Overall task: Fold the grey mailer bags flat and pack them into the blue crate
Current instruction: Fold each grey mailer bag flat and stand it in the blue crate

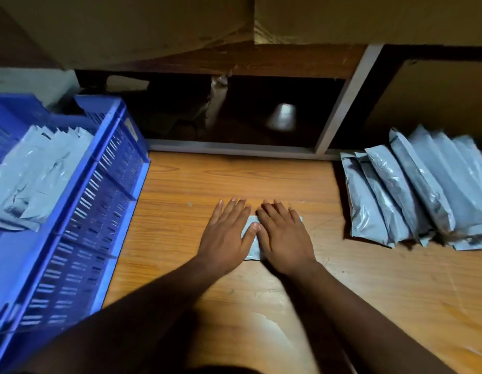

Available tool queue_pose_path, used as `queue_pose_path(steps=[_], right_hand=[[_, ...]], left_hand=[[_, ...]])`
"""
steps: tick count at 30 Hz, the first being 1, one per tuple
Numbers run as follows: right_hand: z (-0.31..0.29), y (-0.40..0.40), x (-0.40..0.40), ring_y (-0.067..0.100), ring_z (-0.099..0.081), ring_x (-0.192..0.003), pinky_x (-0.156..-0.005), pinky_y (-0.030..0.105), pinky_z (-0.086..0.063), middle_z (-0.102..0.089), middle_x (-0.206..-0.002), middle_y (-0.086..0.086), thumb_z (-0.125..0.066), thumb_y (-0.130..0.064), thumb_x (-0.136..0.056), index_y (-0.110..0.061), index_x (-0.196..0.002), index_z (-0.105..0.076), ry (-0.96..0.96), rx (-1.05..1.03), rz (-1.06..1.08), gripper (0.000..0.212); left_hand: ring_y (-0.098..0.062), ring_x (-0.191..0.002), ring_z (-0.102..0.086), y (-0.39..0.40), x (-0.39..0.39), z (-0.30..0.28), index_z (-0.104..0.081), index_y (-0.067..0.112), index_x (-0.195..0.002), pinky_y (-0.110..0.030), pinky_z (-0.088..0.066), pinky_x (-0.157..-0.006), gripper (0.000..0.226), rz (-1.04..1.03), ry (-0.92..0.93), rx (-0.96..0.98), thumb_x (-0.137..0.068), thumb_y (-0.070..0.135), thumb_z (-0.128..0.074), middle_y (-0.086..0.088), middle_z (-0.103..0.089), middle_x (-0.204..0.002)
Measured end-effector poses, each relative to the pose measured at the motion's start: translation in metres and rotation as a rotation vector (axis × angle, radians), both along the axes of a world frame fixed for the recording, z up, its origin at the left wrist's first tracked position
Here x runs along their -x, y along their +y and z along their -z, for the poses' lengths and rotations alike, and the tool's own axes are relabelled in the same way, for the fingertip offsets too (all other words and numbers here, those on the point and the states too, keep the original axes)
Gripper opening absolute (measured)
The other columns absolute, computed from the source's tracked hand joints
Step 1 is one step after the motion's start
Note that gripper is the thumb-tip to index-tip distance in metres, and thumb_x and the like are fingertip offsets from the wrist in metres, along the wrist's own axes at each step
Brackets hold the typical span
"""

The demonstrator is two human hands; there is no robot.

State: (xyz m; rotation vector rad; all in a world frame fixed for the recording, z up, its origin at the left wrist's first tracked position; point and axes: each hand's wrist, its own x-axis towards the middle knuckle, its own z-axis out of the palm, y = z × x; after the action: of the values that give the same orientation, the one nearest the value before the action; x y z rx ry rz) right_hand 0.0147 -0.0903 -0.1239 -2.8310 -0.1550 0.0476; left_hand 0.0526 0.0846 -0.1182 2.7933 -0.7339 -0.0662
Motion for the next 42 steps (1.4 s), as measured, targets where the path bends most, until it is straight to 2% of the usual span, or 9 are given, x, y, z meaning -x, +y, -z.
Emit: queue_pose_path(steps=[3, 7, 15, 20, 28, 31, 34, 38, 42], right_hand=[[0.008, 0.002, 0.004, 0.031, -0.035, -0.151, -0.123, 0.051, -0.026, -0.045, -0.16, 0.006, -0.025, -0.041, -0.108, -0.015, -0.152, -0.049, -0.009, 0.038, 0.055, 0.056], [0.012, 0.005, 0.005, 0.03, -0.031, -0.153, -0.125, 0.05, -0.024, -0.041, -0.162, 0.005, -0.028, -0.037, -0.108, -0.015, -0.155, -0.045, -0.05, 0.062, 0.077, 0.054], [0.014, 0.009, 0.0, 0.028, -0.023, -0.156, -0.125, 0.049, -0.022, -0.028, -0.168, 0.004, -0.019, -0.038, -0.108, -0.016, -0.159, -0.037, 0.024, 0.103, 0.097, 0.059], [0.013, -0.005, 0.004, 0.022, -0.019, -0.158, -0.127, 0.044, -0.017, -0.026, -0.169, -0.001, -0.017, -0.047, -0.109, -0.02, -0.161, -0.033, 0.025, 0.014, 0.033, 0.061], [0.012, -0.011, 0.01, 0.018, -0.004, -0.16, -0.129, 0.04, -0.009, -0.015, -0.172, -0.001, -0.012, -0.052, -0.109, -0.019, -0.164, -0.024, 0.058, 0.003, 0.094, 0.065], [0.003, -0.016, 0.006, 0.019, -0.003, -0.16, -0.129, 0.04, -0.004, -0.011, -0.172, -0.003, -0.014, -0.052, -0.109, -0.021, -0.164, -0.021, 0.113, -0.077, 0.077, 0.064], [-0.005, -0.017, 0.002, 0.019, -0.01, -0.159, -0.128, 0.045, -0.008, -0.018, -0.171, -0.002, -0.016, -0.051, -0.11, -0.022, -0.163, -0.027, 0.112, -0.066, 0.068, 0.061], [0.003, -0.003, 0.004, 0.022, -0.023, -0.156, -0.128, 0.048, -0.013, -0.034, -0.166, 0.0, -0.011, -0.046, -0.107, -0.019, -0.158, -0.041, 0.024, 0.025, 0.022, 0.065], [0.01, 0.003, 0.006, 0.025, -0.033, -0.153, -0.125, 0.049, -0.024, -0.044, -0.16, 0.002, -0.022, -0.037, -0.109, -0.016, -0.153, -0.049, -0.034, 0.027, 0.05, 0.056]], left_hand=[[-0.013, -0.157, -0.011, -0.008, -0.002, 0.007, -0.031, 0.016, -0.16, -0.032, -0.002, -0.128, 0.087, 0.062, 0.053, 0.031, -0.099, 0.06, 0.014, -0.001, -0.025, -0.168], [-0.022, -0.152, -0.031, -0.009, 0.002, 0.02, -0.048, 0.008, -0.151, -0.039, -0.021, -0.127, 0.065, 0.049, -0.038, 0.063, -0.112, 0.044, -0.011, -0.008, -0.044, -0.159], [-0.026, -0.147, -0.04, -0.015, 0.001, 0.021, -0.054, 0.005, -0.146, -0.04, -0.024, -0.125, 0.057, 0.018, -0.058, 0.028, -0.112, 0.035, -0.02, -0.015, -0.046, -0.156], [-0.017, -0.155, -0.023, -0.008, 0.0, 0.013, -0.037, 0.016, -0.158, -0.034, -0.01, -0.128, 0.078, 0.046, 0.034, -0.008, -0.105, 0.055, 0.005, -0.003, -0.028, -0.167], [-0.016, -0.158, -0.01, -0.007, 0.0, 0.011, -0.023, 0.017, -0.162, -0.029, 0.004, -0.125, 0.079, 0.046, 0.056, -0.091, -0.1, 0.056, 0.006, -0.002, -0.016, -0.17], [-0.014, -0.157, -0.01, -0.003, -0.005, 0.011, -0.019, 0.024, -0.163, -0.031, -0.004, -0.128, 0.083, 0.059, 0.131, 0.012, -0.096, 0.066, 0.007, 0.002, -0.016, -0.171], [-0.012, -0.155, -0.02, 0.001, -0.012, 0.004, -0.033, 0.032, -0.159, -0.033, -0.019, -0.126, 0.068, 0.049, 0.156, 0.15, -0.1, 0.062, -0.02, 0.006, -0.027, -0.168], [-0.012, -0.154, -0.022, -0.004, -0.007, 0.006, -0.042, 0.02, -0.155, -0.03, -0.008, -0.128, 0.074, 0.1, 0.12, 0.096, -0.101, 0.055, -0.005, 0.003, -0.036, -0.164], [-0.016, -0.153, -0.028, -0.01, 0.001, 0.01, -0.046, 0.017, -0.153, -0.038, -0.018, -0.128, 0.07, 0.066, 0.028, 0.023, -0.106, 0.047, -0.005, 0.001, -0.041, -0.16]])
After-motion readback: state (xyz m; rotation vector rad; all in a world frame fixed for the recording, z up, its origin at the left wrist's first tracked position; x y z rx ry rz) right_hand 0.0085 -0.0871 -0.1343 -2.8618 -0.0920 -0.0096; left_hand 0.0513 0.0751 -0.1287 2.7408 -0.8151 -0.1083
